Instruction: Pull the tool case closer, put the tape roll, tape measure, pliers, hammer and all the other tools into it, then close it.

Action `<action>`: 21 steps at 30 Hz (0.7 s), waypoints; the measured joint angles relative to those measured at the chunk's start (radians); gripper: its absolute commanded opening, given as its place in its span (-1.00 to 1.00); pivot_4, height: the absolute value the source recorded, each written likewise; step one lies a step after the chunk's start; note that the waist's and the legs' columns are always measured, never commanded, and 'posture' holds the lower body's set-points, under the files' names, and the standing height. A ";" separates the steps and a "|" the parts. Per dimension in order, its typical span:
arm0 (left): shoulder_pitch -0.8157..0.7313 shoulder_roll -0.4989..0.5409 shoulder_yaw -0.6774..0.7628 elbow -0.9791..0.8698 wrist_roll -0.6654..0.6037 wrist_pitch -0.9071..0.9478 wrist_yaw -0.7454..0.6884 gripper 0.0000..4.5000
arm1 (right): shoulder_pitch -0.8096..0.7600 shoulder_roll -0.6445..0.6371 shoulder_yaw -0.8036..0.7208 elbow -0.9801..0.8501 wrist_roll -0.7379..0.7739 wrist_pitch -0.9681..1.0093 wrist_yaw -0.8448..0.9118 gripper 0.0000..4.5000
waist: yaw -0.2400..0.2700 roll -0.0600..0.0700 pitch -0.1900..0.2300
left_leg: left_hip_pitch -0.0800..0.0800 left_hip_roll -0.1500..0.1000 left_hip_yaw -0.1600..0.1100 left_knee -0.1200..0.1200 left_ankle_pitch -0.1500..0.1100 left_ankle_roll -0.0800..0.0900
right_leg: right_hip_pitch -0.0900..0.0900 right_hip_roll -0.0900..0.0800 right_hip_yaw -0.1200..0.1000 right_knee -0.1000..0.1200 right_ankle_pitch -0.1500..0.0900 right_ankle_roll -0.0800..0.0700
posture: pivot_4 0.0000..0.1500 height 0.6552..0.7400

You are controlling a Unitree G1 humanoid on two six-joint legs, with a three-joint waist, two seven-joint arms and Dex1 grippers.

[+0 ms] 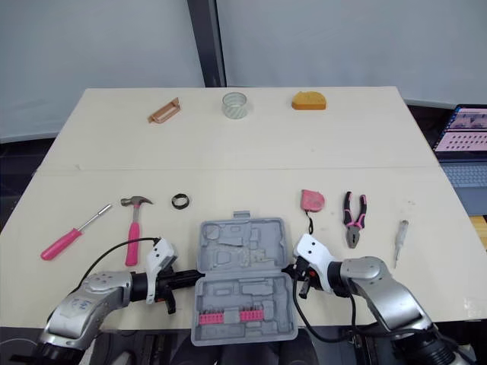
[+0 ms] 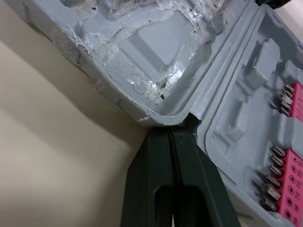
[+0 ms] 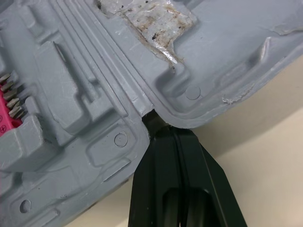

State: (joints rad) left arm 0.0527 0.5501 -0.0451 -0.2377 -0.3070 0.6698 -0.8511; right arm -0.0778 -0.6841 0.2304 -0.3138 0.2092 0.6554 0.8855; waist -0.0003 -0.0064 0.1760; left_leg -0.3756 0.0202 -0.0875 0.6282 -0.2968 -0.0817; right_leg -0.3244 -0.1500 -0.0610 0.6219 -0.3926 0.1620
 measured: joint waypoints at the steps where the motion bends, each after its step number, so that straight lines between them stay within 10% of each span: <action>1: 0.003 0.000 -0.001 -0.003 -0.001 0.002 0.001 -0.98 | 0.004 -0.002 -0.001 -0.002 0.002 0.001 0.000 -1.00 | 0.000 0.000 0.000 | 0.000 0.000 0.000 0.000 0.000 0.000 | 0.000 0.000 0.000 0.000 0.000 0.000 | 1.00 1.00; 21: 0.013 0.006 -0.007 -0.023 -0.006 0.012 0.011 -0.98 | 0.026 -0.015 -0.003 -0.033 0.006 0.022 0.000 -1.00 | 0.000 0.000 0.000 | 0.000 0.000 0.000 0.000 0.000 0.000 | 0.000 0.000 0.000 0.000 0.000 0.000 | 1.00 1.00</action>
State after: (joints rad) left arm 0.0655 0.5558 -0.0518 -0.2607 -0.3125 0.6823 -0.8402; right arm -0.0514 -0.6995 0.2278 -0.3465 0.2153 0.6773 0.8856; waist 0.0002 -0.0064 0.1761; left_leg -0.3755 0.0202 -0.0874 0.6280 -0.2969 -0.0817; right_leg -0.3242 -0.1500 -0.0610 0.6216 -0.3927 0.1620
